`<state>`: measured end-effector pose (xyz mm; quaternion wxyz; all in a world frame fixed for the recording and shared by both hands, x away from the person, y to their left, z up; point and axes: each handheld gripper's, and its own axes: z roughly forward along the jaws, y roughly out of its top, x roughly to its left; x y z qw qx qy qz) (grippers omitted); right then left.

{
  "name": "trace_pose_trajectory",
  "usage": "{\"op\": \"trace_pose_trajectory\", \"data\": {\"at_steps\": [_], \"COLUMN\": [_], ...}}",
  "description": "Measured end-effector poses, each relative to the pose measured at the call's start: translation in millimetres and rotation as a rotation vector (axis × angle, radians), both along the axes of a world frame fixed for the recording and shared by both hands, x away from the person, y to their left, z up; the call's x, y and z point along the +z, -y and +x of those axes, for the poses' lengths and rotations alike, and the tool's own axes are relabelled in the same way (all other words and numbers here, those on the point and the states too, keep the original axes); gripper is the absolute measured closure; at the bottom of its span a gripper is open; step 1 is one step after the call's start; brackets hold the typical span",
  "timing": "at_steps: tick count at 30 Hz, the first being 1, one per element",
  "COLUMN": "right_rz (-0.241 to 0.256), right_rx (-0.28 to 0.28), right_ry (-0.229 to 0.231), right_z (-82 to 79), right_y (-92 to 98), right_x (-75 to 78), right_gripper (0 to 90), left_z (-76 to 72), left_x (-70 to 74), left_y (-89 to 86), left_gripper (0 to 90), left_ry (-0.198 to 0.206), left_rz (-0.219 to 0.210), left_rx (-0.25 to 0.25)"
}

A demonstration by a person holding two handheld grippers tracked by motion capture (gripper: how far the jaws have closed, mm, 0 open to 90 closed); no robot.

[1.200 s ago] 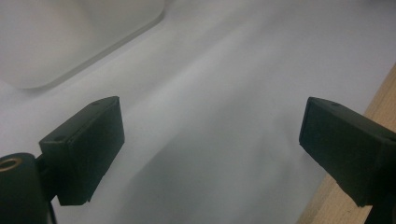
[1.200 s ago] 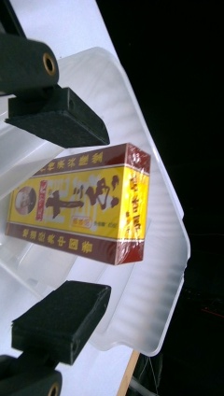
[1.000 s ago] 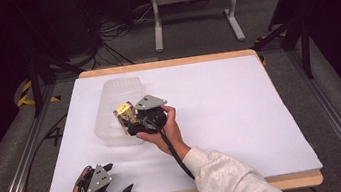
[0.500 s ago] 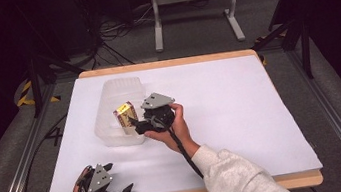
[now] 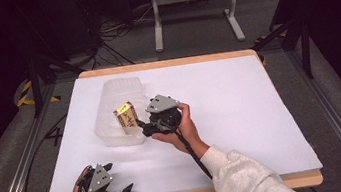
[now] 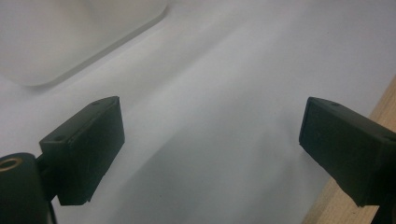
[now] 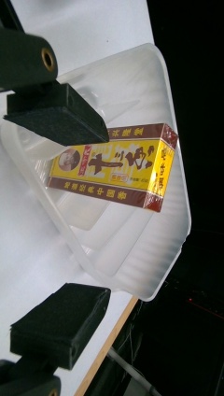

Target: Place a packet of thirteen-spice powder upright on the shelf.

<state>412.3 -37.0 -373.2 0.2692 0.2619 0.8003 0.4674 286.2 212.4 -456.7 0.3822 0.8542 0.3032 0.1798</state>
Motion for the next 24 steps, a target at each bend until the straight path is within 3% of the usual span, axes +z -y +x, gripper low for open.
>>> {"op": "trace_pose_trajectory", "data": {"at_steps": [8,24], "right_rz": [-0.019,-0.064], "right_rx": [0.008,0.019], "right_ry": [-0.006,0.024], "right_z": [-2.4,-9.9], "right_y": [11.3,44.7], "right_x": [0.6,5.0], "right_gripper": [20.7,20.2], "left_z": [0.4,1.3], "left_x": [-0.1,-0.6], "left_y": [0.3,1.0], "left_gripper": [7.4,7.4], "left_ry": [0.001,-0.003], "left_rz": [0.006,0.008], "left_rx": [0.004,0.006]}}
